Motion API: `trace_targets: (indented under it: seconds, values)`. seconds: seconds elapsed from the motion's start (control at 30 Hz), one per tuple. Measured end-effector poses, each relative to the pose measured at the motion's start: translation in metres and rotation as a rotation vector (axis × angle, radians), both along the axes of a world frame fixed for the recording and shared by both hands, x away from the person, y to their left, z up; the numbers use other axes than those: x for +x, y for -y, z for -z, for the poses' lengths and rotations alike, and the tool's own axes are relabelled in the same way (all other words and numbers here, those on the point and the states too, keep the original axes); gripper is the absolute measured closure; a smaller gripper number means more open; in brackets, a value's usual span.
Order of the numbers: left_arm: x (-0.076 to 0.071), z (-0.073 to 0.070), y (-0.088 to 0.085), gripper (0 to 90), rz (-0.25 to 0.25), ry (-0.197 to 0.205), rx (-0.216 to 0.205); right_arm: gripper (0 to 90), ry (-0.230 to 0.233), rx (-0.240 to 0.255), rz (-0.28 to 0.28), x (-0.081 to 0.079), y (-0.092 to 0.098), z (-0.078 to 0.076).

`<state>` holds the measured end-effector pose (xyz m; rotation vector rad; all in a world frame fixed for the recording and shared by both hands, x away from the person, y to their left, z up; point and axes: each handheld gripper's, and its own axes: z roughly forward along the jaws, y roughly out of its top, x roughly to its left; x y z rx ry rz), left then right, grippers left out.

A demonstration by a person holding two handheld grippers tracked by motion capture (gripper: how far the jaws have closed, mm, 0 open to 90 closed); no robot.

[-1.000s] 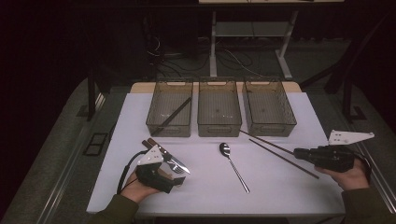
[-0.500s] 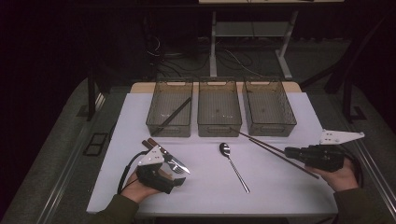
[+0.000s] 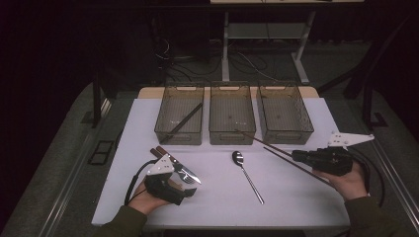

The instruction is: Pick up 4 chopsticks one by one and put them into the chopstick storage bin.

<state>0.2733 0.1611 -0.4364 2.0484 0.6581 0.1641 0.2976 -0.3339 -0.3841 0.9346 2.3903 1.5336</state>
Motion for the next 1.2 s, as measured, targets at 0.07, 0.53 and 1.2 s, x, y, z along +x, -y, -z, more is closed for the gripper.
trace_targets:
  seconds: [0.07, 0.53, 1.2]
  values:
    - [0.000, 0.000, 0.000, 2.4, 0.000, 0.001, -0.001, 84.1, -0.001, -0.003, -0.005, 0.003, -0.008, -0.001]
    - [0.000, 0.000, 0.001, 2.2, 0.002, 0.008, 0.004, 84.1, 0.023, 0.021, 0.012, 0.024, -0.045, -0.013]
    - [0.002, 0.002, 0.000, 0.0, 0.005, 0.022, 0.022, 84.1, 0.025, -0.009, 0.063, 0.064, -0.116, -0.024]
